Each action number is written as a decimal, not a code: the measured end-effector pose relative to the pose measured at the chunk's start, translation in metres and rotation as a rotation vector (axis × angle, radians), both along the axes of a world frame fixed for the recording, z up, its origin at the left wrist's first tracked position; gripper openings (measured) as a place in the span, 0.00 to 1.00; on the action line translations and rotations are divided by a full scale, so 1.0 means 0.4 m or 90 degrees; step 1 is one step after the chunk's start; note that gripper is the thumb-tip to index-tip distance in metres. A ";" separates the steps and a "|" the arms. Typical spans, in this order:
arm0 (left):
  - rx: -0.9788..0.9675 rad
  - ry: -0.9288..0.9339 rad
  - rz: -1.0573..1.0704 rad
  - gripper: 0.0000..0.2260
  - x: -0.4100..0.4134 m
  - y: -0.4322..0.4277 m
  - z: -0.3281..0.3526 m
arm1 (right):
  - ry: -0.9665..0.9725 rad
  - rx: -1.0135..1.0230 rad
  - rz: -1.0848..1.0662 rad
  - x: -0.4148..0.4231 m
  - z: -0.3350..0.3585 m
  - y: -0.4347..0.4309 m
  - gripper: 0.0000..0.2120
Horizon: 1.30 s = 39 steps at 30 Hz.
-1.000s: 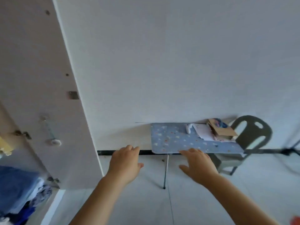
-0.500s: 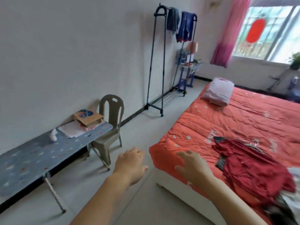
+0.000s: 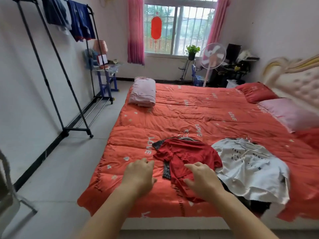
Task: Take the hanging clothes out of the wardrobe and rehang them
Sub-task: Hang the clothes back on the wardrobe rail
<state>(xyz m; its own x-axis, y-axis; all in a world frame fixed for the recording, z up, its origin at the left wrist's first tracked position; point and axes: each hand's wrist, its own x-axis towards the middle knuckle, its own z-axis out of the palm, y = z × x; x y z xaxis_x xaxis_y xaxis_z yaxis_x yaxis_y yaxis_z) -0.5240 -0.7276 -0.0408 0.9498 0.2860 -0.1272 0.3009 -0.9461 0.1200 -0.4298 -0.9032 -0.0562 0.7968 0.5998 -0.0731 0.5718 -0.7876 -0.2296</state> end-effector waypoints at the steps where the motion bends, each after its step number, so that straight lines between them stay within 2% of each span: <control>1: -0.002 -0.001 -0.011 0.24 0.042 -0.004 -0.003 | 0.006 0.003 -0.017 0.034 -0.005 -0.009 0.25; 9: -0.008 0.032 -0.070 0.25 0.430 -0.061 -0.079 | 0.037 0.005 -0.062 0.388 -0.085 -0.069 0.25; 17: -0.045 0.089 0.000 0.26 0.865 -0.124 -0.179 | 0.123 -0.017 -0.022 0.847 -0.204 -0.104 0.24; 23: -0.064 0.118 0.041 0.26 1.072 -0.092 -0.258 | 0.168 -0.044 0.008 1.097 -0.298 -0.058 0.24; 33: -0.088 0.150 0.015 0.27 1.373 0.012 -0.534 | 0.199 -0.104 0.009 1.392 -0.564 0.074 0.23; 39: -0.122 0.159 0.011 0.25 1.518 0.087 -0.736 | 0.198 -0.087 0.001 1.525 -0.773 0.189 0.24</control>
<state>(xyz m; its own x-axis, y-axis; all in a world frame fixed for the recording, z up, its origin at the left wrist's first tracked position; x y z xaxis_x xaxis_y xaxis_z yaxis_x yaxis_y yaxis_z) 0.0832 -0.6926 -0.3353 0.8778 0.2502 -0.4085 0.3594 -0.9078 0.2164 0.1800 -0.8276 -0.3655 0.7231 0.5687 -0.3922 0.4917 -0.8225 -0.2860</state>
